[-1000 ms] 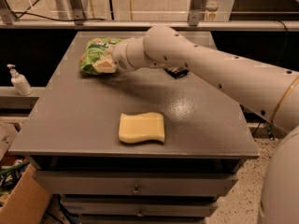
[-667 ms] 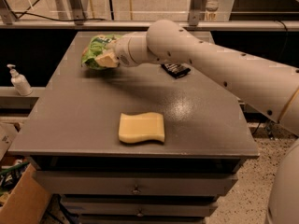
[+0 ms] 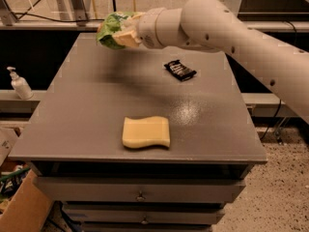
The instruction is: Pick green rice chip bag
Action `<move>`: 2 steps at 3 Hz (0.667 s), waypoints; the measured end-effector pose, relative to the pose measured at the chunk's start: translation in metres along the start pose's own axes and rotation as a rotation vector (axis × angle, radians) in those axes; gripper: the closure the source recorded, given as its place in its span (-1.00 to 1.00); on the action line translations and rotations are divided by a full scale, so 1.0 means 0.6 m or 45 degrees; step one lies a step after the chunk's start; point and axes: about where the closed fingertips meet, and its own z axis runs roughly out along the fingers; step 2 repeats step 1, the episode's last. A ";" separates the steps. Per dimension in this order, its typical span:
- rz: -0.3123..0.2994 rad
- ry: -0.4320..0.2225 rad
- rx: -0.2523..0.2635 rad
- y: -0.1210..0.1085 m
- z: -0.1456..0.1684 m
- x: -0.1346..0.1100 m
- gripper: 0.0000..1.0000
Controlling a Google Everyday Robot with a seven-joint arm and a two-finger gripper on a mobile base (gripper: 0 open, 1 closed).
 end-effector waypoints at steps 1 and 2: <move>-0.003 -0.001 0.004 -0.002 -0.004 0.000 1.00; -0.003 -0.001 0.004 -0.002 -0.004 0.000 1.00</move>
Offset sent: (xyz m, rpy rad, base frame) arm 0.0000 0.0000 0.0000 0.0000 0.0000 0.0000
